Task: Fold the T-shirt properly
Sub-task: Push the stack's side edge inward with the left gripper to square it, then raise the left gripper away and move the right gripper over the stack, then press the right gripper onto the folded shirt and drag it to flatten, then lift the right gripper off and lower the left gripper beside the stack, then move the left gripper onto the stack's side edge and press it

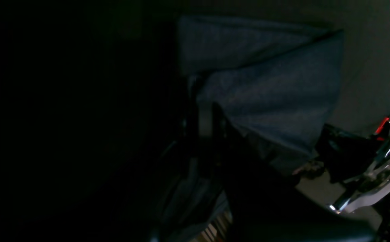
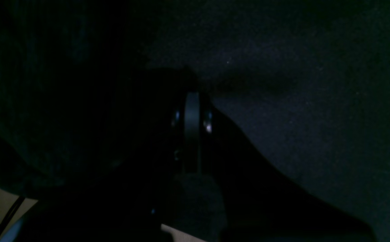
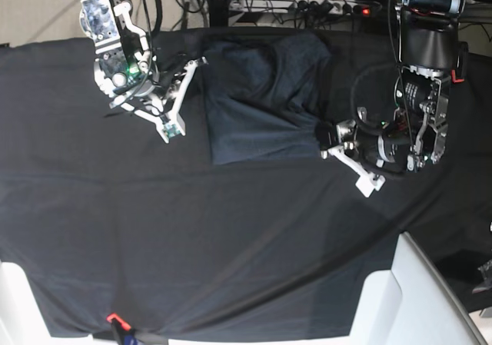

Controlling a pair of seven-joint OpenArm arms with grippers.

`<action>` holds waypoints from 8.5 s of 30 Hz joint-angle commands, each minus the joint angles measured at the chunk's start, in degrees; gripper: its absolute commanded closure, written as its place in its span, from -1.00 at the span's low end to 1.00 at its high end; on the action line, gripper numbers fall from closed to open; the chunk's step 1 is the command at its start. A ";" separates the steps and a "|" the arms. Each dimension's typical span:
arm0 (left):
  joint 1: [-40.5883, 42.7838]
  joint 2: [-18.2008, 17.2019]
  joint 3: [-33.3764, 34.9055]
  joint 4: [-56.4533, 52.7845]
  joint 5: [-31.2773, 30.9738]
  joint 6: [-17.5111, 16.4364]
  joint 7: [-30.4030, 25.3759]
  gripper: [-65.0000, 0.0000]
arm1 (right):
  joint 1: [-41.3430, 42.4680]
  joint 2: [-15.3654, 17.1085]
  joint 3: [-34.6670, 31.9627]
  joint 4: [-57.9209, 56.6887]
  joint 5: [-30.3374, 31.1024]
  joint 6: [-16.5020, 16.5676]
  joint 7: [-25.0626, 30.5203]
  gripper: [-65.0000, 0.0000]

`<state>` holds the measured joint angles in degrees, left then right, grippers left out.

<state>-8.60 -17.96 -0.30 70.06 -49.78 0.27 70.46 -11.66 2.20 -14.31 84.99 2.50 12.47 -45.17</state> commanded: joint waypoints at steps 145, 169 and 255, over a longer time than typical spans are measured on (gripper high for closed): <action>18.75 0.86 -29.81 23.17 14.75 -22.91 0.36 1.00 | 25.86 -3.74 -26.97 -9.43 -0.26 -5.92 0.38 -0.11; -12.45 -3.71 -0.19 -0.48 14.57 -23.35 6.34 -0.23 | 4.32 -0.31 -1.39 14.66 -0.17 -5.57 -9.47 -0.11; 31.85 -7.67 -23.22 10.25 14.92 -31.61 -29.97 1.00 | 1.33 1.98 -12.46 16.77 -0.17 -5.74 -3.32 0.98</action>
<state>23.49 -24.62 -23.05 79.24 -33.87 -31.33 41.47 -10.87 4.12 -26.87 100.66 2.52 6.68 -48.77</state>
